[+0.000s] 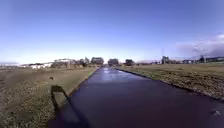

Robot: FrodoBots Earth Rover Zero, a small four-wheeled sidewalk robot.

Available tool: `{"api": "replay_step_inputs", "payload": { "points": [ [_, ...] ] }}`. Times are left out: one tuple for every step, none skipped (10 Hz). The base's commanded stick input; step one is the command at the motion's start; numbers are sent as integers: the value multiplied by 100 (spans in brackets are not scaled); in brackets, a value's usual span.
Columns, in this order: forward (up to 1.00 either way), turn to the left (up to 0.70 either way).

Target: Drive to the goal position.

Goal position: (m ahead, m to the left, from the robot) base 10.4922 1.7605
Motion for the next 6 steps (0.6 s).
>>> {"api": "replay_step_inputs", "payload": {
  "points": [
    [100, 0],
    [100, 0],
    [100, 0],
    [100, 0],
    [100, 0],
    [100, 0]
  ]
}}
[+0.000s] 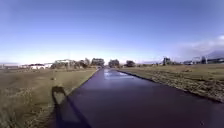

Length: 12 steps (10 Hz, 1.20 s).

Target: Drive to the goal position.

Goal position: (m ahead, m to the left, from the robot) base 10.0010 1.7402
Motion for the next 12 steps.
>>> {"api": "replay_step_inputs", "payload": {
  "points": [
    [100, 0],
    [100, 0],
    [100, 0],
    [100, 0],
    [100, 0],
    [100, 0],
    [100, 0],
    [100, 0],
    [100, 0],
    [100, 0],
    [100, 0],
    [100, 0]
  ]
}}
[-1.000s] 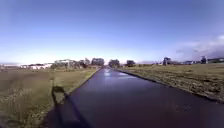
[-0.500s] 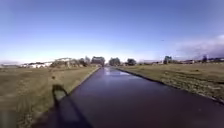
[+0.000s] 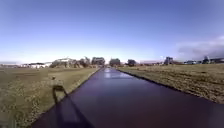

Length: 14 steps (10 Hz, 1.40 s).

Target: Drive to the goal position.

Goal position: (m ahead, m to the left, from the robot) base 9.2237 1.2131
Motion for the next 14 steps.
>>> {"api": "replay_step_inputs", "payload": {
  "points": [
    [100, 0],
    [100, 0],
    [100, 0],
    [100, 0],
    [100, 0],
    [100, 0],
    [100, 0],
    [100, 0],
    [100, 0],
    [100, 0],
    [100, 0],
    [100, 0],
    [100, 0],
    [100, 0]
  ]
}}
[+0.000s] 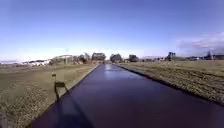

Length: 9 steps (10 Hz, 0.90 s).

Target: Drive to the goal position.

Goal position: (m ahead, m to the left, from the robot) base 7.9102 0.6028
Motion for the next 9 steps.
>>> {"api": "replay_step_inputs", "payload": {
  "points": [
    [100, 0],
    [100, 0],
    [100, 0],
    [100, 0],
    [100, 0],
    [100, 0],
    [100, 0],
    [100, 0],
    [100, 0]
  ]
}}
